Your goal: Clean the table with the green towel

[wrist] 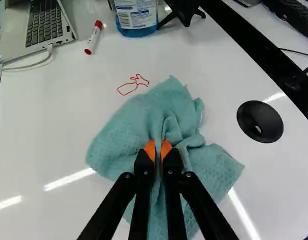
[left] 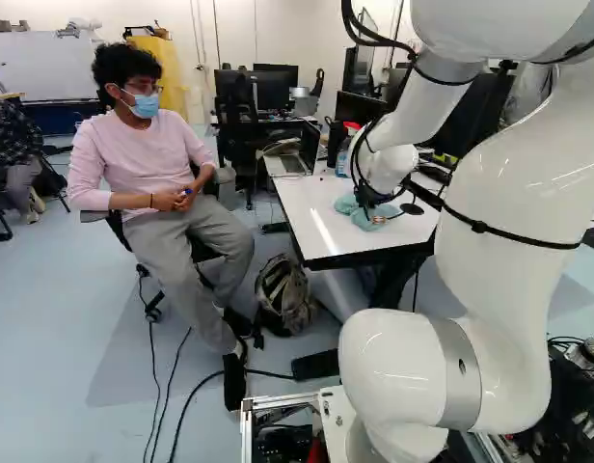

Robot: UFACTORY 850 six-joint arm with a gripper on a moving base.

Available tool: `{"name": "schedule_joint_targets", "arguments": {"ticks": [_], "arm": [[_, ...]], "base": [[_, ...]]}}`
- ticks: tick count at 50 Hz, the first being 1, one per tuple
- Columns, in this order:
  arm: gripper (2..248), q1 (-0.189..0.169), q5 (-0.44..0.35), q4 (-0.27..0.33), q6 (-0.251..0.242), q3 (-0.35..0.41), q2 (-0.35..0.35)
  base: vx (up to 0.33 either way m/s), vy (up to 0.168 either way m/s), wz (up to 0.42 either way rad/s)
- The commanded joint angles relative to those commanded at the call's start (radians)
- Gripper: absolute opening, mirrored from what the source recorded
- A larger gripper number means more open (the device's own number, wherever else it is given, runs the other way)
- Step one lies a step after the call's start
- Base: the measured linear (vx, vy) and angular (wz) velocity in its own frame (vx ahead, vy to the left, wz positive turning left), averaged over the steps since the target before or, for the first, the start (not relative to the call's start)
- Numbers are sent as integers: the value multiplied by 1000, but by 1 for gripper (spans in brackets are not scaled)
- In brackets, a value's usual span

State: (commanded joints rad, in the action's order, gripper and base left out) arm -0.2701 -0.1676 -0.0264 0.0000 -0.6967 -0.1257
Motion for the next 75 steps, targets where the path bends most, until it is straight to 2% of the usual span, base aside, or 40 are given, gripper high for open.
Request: {"name": "schedule_joint_targets", "arguments": {"ticks": [15, 28, 49, 75], "arm": [[34, 43, 0, 0, 0, 41, 37], [34, 38, 0, 0, 0, 103, 96], [34, -29, 0, 0, 0, 159, 150], [34, -122, 0, 0, 0, 113, 106]], "base": [[0, 0, 0], [0, 0, 0], [0, 0, 0], [0, 0, 0]]}}
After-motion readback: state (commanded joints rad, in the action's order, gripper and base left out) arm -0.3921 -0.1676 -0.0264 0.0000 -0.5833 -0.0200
